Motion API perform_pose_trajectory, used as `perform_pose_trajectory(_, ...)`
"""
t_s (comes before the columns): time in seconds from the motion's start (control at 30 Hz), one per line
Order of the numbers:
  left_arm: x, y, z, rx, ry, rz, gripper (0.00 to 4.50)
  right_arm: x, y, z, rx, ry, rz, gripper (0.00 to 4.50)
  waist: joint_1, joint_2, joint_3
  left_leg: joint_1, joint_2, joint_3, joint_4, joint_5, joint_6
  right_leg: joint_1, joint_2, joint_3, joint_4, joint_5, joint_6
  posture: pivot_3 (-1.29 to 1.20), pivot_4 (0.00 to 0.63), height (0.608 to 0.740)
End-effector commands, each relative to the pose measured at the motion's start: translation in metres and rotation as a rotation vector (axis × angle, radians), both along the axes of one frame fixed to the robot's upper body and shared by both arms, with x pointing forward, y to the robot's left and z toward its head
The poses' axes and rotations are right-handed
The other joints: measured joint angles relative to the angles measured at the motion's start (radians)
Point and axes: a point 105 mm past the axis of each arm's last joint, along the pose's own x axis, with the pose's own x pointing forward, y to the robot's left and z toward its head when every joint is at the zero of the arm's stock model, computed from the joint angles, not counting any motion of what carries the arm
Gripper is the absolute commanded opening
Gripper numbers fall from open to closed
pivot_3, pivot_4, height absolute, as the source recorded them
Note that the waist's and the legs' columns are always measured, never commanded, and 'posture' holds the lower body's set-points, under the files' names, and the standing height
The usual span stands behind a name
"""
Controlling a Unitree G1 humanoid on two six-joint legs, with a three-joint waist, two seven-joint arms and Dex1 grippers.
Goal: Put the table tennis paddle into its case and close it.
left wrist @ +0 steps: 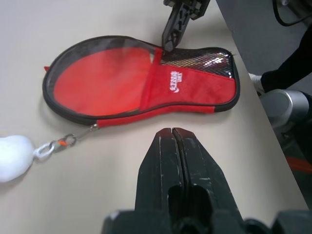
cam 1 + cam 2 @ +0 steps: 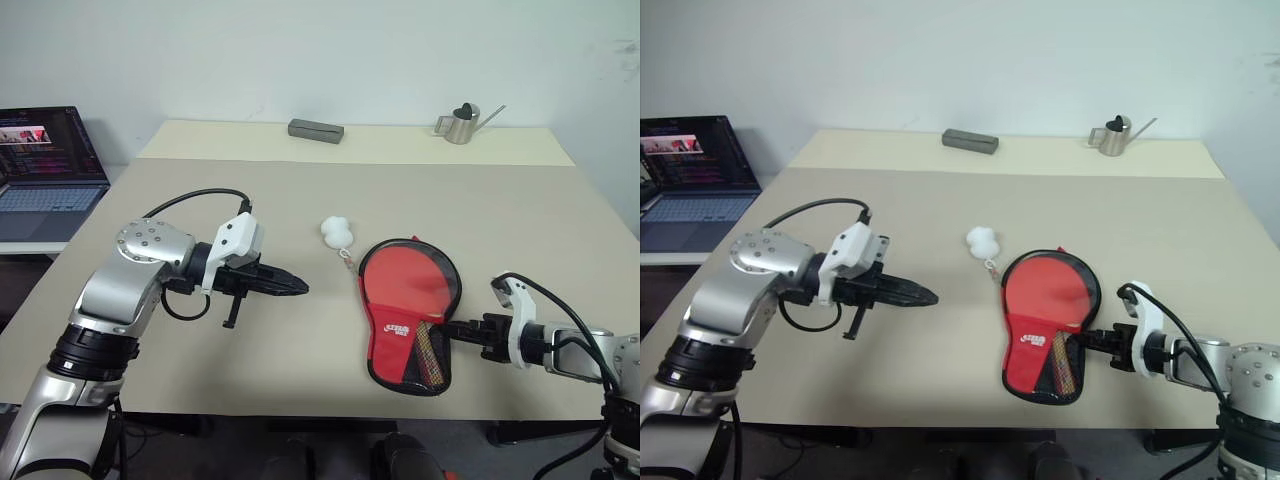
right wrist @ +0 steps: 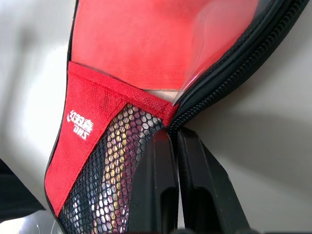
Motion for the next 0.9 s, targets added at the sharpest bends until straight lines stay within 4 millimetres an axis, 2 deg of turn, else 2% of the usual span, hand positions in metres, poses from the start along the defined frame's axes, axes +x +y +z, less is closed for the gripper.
perform_pose_trajectory(0.03, -0.003, 0.000, 0.015, -0.015, -0.059, -0.012, 0.00, -0.003, -0.008, 0.002, -0.035, 0.013, -0.003, 0.04, 0.000, 0.000, 0.000, 0.000, 0.000, 0.000, 0.000, 0.000, 0.000, 0.000, 0.000, 0.000, 0.000, 0.000, 0.000, 0.00, 0.150, 0.740)
perform_pose_trajectory(0.9, -0.002, -0.002, 0.006, -0.008, -0.049, -0.023, 0.00, -0.007, -0.022, 0.000, -0.097, 0.040, -0.010, 0.04, 0.002, 0.000, 0.000, 0.001, 0.000, -0.001, 0.001, 0.000, 0.000, 0.002, 0.000, 0.000, -0.001, 0.000, 0.000, 0.00, 0.150, 0.740)
